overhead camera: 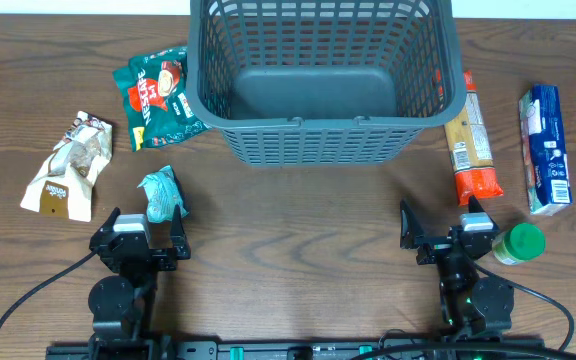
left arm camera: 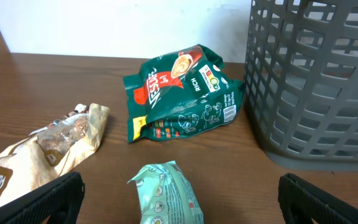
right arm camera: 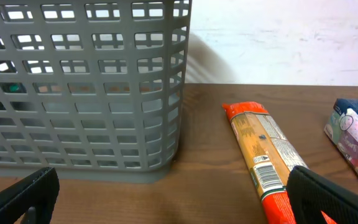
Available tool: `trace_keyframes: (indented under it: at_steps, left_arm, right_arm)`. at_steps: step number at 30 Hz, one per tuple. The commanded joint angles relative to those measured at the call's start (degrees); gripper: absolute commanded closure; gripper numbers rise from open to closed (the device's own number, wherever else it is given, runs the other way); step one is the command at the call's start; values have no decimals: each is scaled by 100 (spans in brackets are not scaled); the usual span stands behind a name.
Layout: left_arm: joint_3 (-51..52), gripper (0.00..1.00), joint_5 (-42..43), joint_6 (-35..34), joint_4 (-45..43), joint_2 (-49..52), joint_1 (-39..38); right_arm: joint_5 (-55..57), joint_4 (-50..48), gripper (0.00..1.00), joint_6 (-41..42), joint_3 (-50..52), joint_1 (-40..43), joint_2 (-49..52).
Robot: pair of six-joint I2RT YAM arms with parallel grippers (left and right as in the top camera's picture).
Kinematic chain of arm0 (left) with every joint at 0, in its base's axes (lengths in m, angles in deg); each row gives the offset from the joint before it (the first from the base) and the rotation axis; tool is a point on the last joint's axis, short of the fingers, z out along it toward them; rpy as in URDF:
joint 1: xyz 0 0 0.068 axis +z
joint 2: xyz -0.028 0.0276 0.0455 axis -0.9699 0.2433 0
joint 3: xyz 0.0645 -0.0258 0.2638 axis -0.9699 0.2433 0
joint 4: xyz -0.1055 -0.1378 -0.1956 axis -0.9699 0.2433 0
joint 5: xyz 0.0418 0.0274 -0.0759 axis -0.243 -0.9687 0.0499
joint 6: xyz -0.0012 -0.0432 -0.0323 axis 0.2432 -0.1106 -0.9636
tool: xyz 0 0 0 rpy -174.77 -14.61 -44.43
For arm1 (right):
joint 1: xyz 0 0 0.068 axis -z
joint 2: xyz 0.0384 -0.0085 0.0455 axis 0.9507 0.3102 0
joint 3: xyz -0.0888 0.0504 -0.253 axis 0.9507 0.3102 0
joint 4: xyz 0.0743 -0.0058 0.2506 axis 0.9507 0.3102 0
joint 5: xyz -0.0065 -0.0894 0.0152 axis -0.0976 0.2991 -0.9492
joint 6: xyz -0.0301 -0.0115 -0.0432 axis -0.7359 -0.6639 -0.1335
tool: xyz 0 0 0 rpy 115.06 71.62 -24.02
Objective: Pack container
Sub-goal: 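Move the right gripper toward the spaghetti pack beside the basket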
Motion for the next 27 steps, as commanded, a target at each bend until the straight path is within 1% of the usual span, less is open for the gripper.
trace_keyframes:
  at_steps: [1,12,16,21,24,27]
  left_arm:
    - [146,1,-26,37,35,-39,35]
    - [146,2,-26,37,35,-39,35]
    - [146,1,-26,37,35,-39,35]
    - [146,2,-26,37,35,-39,35]
    - [146,1,-26,37,35,-39,35]
    - [146,2,-26,37,35,-39,35]
  right_arm:
    - [-39,24,1,57,9,59,-15]
    - [-107,-4,1,83,9,59,-15]
    - [-70,339,1,264,-273,61,-9]
    - [942,1016,1,271,-1499,85,531]
    - [1224,1397,1,271,-2428,197,1235]
    - [1231,1856,1,264,-3539,398,2140]
